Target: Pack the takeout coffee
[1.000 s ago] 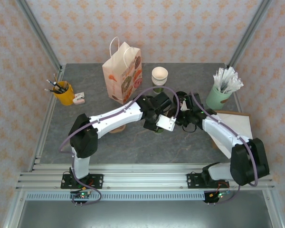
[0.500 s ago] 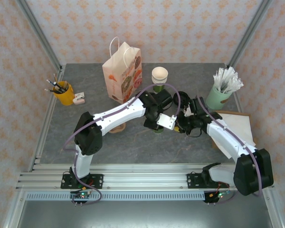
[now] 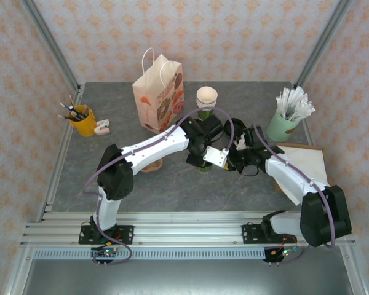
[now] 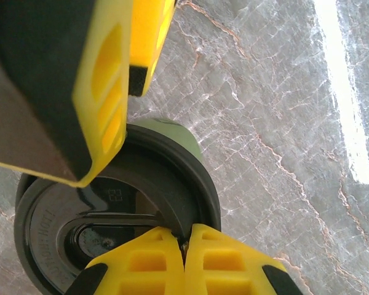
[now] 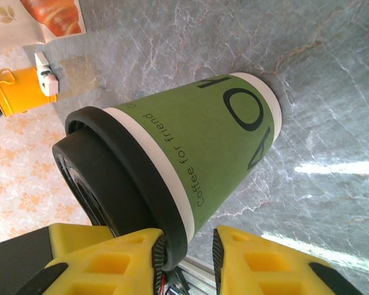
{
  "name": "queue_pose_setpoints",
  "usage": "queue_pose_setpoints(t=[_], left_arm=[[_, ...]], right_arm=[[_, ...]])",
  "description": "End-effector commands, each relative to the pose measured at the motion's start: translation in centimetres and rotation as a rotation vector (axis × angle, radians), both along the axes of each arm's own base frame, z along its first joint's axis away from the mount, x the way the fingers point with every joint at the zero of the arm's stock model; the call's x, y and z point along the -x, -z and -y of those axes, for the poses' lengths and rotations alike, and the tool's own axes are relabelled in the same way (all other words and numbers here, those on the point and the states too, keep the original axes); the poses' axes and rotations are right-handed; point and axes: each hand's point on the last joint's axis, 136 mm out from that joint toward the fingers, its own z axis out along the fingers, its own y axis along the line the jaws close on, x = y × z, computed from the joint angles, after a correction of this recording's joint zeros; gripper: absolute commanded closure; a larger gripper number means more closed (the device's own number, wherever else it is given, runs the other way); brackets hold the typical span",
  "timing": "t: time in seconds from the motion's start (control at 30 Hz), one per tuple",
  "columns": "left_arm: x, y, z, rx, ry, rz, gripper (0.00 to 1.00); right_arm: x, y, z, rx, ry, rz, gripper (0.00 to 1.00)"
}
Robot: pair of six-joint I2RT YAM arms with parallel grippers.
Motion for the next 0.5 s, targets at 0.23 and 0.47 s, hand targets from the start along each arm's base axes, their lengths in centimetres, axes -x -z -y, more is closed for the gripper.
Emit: queue_pose_setpoints(t=[0.23,0.47], left_arm=[[5.0,8.4,-2.5,-0.162,0.0,-0.306,1.0],[6.4,10.4,-3.3,-0.156,-0.032,-0.345,1.0]], right_arm=[[6.0,9.1,3.5,0.229,0.031,-0.259,0.79],[10.4,11.8,7.4,0.485,-0.039,-0.365,0.81]])
